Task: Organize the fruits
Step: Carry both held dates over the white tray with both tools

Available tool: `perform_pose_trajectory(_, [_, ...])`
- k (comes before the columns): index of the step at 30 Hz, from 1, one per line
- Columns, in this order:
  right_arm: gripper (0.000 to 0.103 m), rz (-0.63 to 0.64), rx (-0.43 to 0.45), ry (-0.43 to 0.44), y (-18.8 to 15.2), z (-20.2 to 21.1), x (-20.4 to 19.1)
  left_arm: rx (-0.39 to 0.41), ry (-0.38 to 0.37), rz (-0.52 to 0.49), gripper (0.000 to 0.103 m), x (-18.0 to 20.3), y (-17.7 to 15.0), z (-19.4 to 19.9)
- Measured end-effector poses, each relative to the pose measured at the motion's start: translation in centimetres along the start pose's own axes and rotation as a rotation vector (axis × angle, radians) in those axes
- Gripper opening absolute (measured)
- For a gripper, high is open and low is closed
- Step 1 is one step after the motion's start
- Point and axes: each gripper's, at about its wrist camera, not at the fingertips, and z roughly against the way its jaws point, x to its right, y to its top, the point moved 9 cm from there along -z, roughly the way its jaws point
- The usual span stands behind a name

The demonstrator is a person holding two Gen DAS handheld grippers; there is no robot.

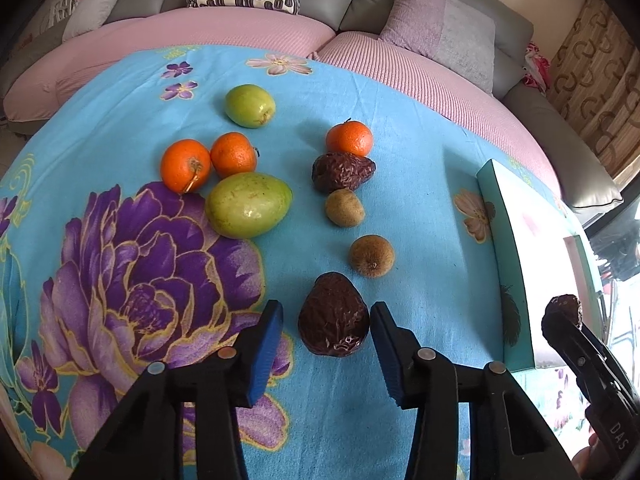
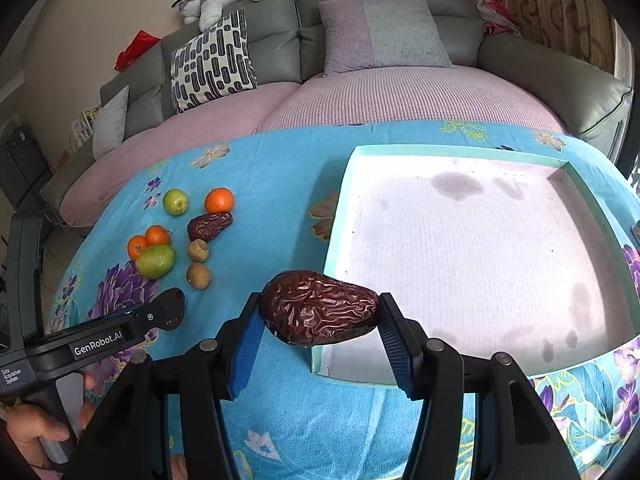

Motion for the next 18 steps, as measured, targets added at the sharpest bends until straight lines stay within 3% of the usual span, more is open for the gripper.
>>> perform_pose_trajectory(1, [0.058,0.002,0.001,0.002,0.0,0.1,-0.1,-0.002,-0.004,0.004,0.038,0.0,0.0,-0.1])
perform_pose_trajectory(10, [0.058,-0.009,0.011,0.009,0.2,0.3,0.1,0.026,-0.033,0.036,0.038,0.0,1.2,1.6])
perform_pose_trajectory(18, [0.058,-0.062,0.063,-0.018,2.0,2.0,2.5,0.09,-0.074,-0.015,0.038,3.9,4.5,3.4])
